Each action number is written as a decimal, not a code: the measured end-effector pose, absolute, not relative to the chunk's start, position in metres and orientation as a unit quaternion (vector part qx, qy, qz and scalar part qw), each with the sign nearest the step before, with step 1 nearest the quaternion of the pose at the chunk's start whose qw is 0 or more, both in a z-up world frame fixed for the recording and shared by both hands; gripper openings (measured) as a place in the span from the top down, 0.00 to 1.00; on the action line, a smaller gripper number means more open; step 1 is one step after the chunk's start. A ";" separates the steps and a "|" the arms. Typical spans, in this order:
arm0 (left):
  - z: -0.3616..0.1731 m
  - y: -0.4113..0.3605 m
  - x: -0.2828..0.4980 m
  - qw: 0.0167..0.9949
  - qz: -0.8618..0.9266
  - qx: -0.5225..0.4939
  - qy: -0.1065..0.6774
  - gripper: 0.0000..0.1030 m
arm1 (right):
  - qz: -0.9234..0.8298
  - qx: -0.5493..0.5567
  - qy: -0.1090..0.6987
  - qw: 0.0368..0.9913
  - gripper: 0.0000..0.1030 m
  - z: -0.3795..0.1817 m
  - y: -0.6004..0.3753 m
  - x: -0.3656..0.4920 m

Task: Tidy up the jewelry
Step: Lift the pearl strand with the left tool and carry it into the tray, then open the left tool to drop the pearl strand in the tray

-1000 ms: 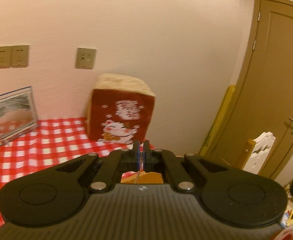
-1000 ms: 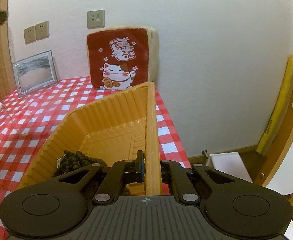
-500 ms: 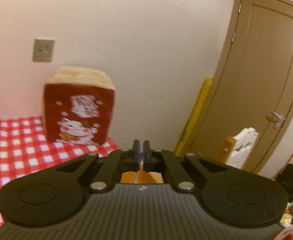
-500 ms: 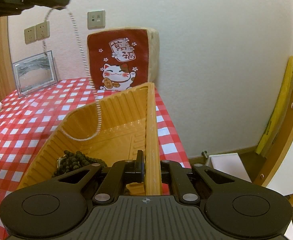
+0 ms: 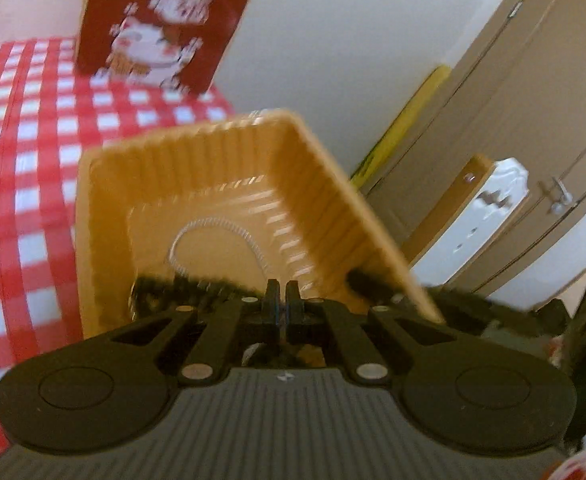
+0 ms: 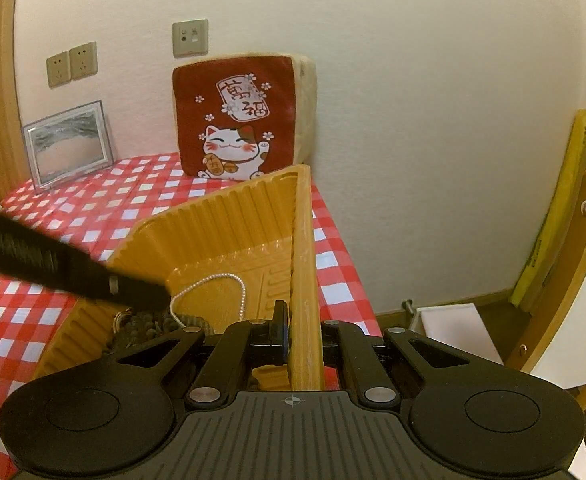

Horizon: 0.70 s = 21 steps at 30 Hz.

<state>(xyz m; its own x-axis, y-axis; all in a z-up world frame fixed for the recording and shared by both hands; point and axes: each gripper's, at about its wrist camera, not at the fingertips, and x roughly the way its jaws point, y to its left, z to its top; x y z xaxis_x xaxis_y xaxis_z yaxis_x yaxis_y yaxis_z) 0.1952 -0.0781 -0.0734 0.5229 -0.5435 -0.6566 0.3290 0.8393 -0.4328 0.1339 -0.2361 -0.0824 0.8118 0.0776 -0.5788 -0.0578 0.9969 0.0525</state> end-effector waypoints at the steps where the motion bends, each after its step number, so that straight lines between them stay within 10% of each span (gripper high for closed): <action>1: -0.077 -0.076 0.194 0.862 -0.249 -0.131 0.422 0.97 | 0.036 0.015 0.305 0.952 0.95 -0.082 -0.236 0.134; 21: -0.061 0.016 0.150 0.917 -0.105 -0.097 0.372 0.80 | 0.035 0.013 0.303 0.952 0.95 -0.083 -0.235 0.134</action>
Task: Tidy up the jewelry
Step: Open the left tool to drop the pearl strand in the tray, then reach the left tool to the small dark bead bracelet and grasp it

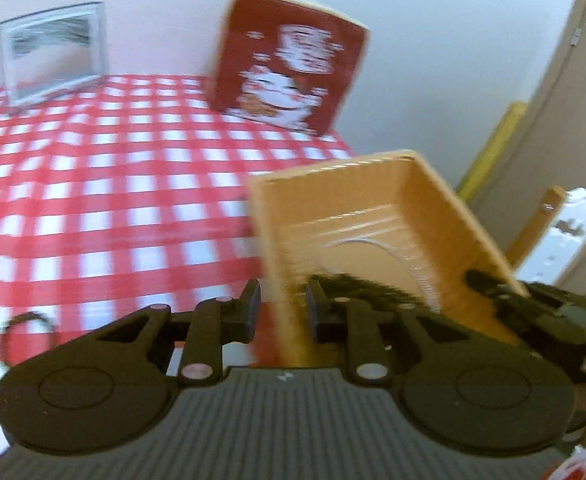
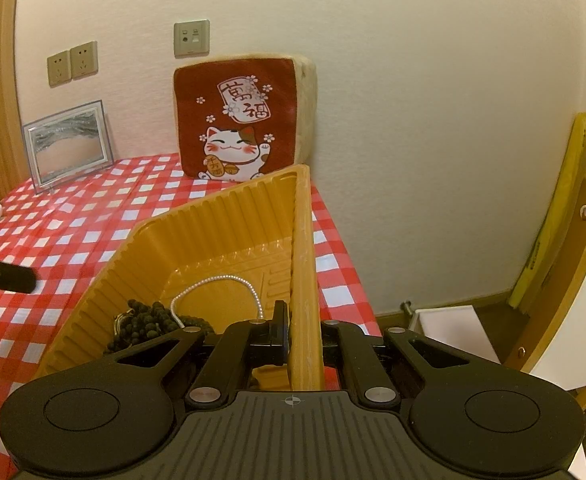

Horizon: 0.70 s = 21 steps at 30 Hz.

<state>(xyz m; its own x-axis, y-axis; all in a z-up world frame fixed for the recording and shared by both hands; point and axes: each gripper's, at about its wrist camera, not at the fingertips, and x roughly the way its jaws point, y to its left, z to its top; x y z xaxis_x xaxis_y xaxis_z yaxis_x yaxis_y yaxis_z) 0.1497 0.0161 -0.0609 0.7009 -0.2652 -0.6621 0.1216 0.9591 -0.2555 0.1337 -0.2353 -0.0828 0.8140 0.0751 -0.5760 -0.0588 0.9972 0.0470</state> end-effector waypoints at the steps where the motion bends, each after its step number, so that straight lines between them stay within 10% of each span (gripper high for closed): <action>1: -0.063 0.024 0.147 0.919 -0.094 -0.094 0.372 0.80 | 0.035 0.013 0.303 0.952 0.95 -0.083 -0.235 0.134; 21: -0.110 0.120 0.108 0.912 0.044 -0.007 0.409 0.79 | 0.032 0.012 0.301 0.953 0.95 -0.077 -0.232 0.137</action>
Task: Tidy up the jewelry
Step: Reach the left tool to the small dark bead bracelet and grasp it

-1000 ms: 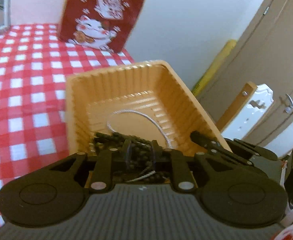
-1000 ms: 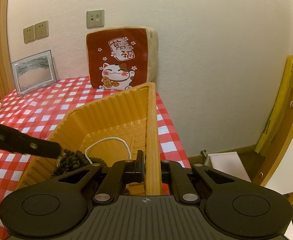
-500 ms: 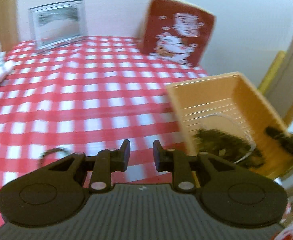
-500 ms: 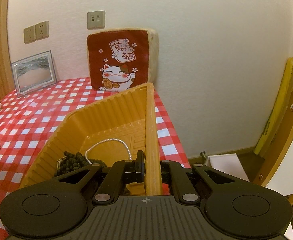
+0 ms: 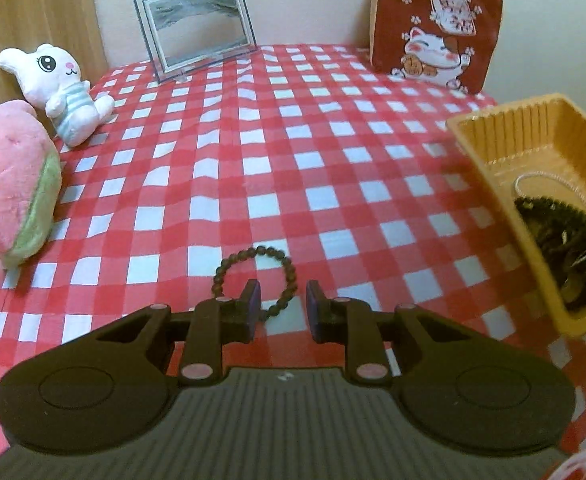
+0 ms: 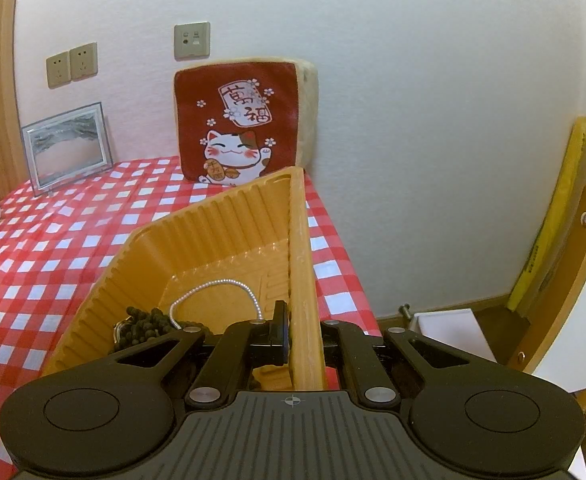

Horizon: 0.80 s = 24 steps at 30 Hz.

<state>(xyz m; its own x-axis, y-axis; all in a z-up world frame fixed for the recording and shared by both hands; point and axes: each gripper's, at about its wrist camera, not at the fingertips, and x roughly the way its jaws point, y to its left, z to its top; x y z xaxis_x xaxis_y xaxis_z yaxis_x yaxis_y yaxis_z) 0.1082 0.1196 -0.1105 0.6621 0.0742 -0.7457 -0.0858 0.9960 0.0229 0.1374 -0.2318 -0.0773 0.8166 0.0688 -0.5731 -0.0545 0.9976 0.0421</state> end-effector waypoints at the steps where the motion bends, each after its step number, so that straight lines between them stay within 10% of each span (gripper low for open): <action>1: -0.113 0.119 0.110 0.911 0.044 -0.004 0.411 0.79 | 0.032 0.011 0.301 0.953 0.95 -0.077 -0.232 0.138; 24: -0.139 0.122 0.144 0.899 0.012 0.014 0.438 0.93 | 0.026 0.009 0.309 0.951 0.95 -0.084 -0.230 0.140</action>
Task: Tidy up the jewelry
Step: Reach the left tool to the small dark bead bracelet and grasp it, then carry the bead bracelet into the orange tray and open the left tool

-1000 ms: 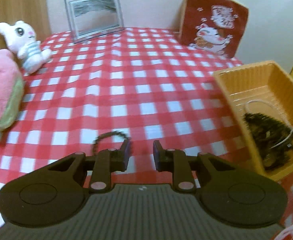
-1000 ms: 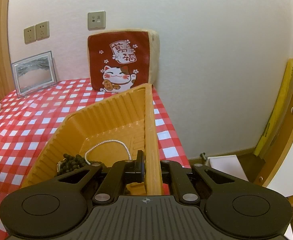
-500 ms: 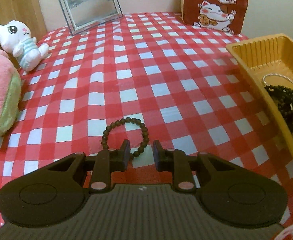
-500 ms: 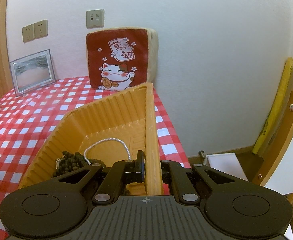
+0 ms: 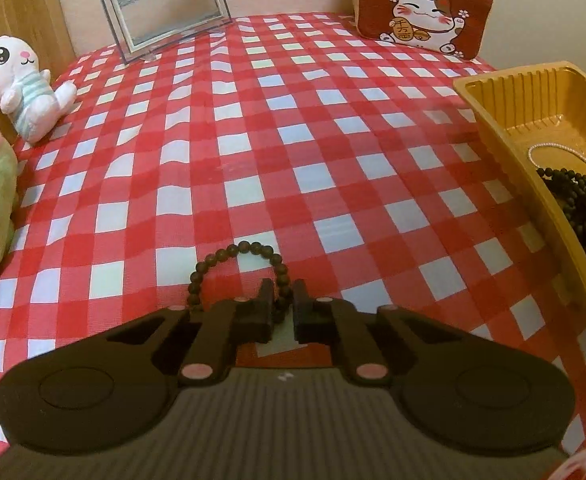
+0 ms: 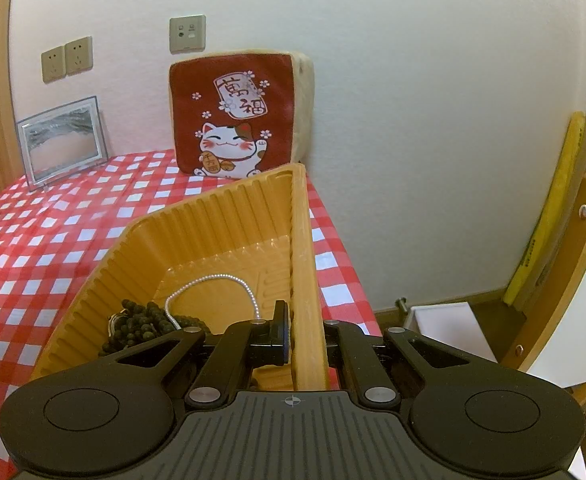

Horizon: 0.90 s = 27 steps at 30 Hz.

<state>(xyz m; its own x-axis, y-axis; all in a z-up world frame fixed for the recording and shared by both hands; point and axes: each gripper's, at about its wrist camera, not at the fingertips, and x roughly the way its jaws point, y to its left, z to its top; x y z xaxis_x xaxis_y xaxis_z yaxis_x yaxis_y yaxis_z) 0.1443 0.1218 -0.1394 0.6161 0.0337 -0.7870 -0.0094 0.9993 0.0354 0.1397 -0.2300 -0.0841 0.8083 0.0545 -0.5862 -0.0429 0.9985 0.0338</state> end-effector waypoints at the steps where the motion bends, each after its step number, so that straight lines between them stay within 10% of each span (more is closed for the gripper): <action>1: -0.140 0.122 0.144 0.899 0.013 0.012 0.438 0.93 | 0.026 0.010 0.309 0.951 0.95 -0.084 -0.230 0.140; 27: -0.022 0.073 0.131 0.943 -0.085 -0.074 0.312 0.95 | 0.037 0.012 0.301 0.953 0.95 -0.081 -0.230 0.135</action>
<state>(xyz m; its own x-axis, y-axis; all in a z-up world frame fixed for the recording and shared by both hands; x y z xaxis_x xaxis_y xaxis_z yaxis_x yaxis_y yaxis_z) 0.1311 0.0733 -0.0218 0.7907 -0.2072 -0.5761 0.1149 0.9745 -0.1927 0.1351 -0.2299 -0.0810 0.8155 0.0777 -0.5735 -0.0635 0.9970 0.0448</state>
